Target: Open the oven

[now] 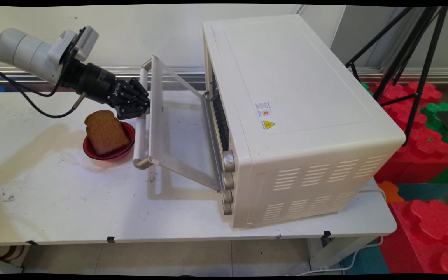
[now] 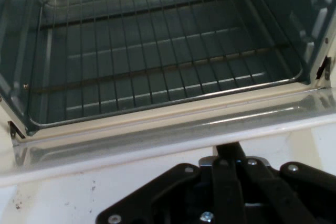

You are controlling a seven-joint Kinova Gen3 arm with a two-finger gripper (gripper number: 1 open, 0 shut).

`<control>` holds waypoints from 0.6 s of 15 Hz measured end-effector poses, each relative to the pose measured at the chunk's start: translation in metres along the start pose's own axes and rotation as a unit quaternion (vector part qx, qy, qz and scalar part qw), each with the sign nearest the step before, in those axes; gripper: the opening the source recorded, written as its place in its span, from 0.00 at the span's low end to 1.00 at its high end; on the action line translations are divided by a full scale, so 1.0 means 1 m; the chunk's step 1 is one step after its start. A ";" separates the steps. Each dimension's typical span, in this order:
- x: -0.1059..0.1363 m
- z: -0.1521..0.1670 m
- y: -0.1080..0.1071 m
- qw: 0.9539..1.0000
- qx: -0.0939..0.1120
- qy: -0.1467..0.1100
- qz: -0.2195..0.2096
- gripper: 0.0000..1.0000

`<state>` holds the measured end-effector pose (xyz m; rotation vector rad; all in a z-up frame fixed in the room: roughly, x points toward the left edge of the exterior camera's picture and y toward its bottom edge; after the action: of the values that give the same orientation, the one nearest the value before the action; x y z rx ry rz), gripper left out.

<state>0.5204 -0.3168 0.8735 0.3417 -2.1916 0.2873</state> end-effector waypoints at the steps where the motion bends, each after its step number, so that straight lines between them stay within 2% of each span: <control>1: -0.002 -0.001 0.000 1.000 0.000 -0.001 0.001 0.00; 9: -0.034 -0.010 0.003 1.000 -0.003 -0.025 0.016 0.00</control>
<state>0.5471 -0.3062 0.8520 0.3142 -2.2481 0.2930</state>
